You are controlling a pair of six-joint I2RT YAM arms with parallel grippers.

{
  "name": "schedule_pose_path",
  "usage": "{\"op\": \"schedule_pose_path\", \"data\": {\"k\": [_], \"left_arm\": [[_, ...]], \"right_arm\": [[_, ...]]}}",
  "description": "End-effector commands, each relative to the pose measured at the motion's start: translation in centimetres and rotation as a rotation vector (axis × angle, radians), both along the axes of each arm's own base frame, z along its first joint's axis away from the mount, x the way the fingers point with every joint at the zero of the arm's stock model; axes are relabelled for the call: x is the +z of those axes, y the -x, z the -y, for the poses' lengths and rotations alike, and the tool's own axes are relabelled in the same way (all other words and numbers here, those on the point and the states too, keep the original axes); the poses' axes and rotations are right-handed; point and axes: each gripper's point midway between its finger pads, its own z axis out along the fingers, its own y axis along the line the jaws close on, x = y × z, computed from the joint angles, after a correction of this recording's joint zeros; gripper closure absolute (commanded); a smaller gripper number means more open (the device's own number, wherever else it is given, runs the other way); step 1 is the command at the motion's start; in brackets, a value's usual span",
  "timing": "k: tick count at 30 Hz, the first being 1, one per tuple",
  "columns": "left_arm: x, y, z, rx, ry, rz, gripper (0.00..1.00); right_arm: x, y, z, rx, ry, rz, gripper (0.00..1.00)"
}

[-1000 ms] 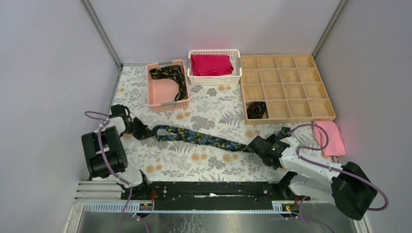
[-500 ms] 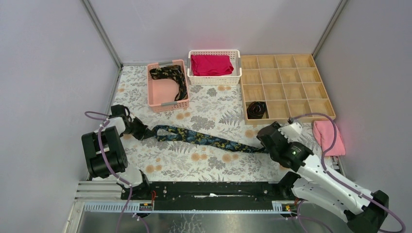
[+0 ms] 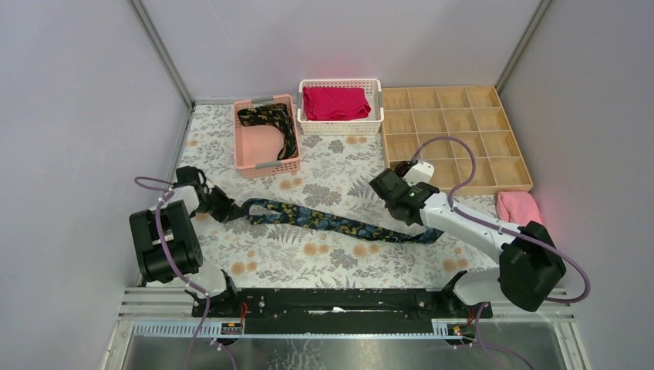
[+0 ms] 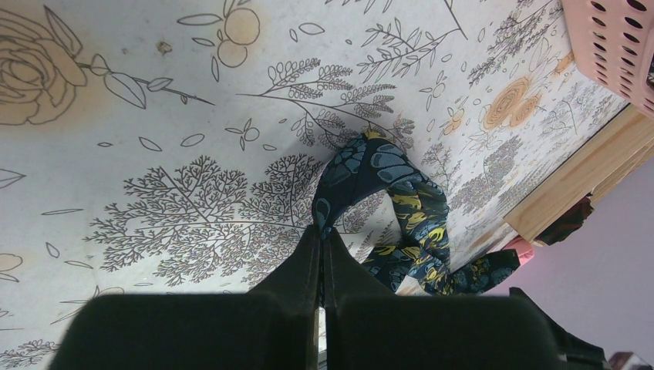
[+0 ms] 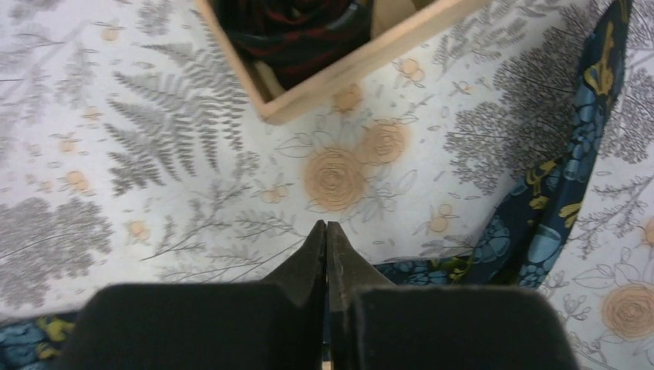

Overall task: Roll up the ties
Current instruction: Flatten out the tie at the center of the board.

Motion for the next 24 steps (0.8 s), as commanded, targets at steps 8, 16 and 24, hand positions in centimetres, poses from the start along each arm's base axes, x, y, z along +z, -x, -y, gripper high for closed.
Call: {"op": "schedule_pose_path", "data": {"k": [8, 16, 24], "left_arm": [[0.2, -0.5, 0.2, -0.018, 0.015, 0.029, 0.98], [0.5, -0.6, 0.4, -0.024, 0.026, 0.044, 0.98], [0.8, -0.9, 0.5, -0.035, 0.033, 0.057, 0.75]], "right_arm": [[-8.4, 6.3, 1.2, 0.050, -0.064, -0.357, 1.00], [-8.5, 12.1, 4.1, -0.044, -0.148, -0.343, 1.00], [-6.8, 13.0, 5.0, -0.065, -0.239, -0.244, 1.00]]}}
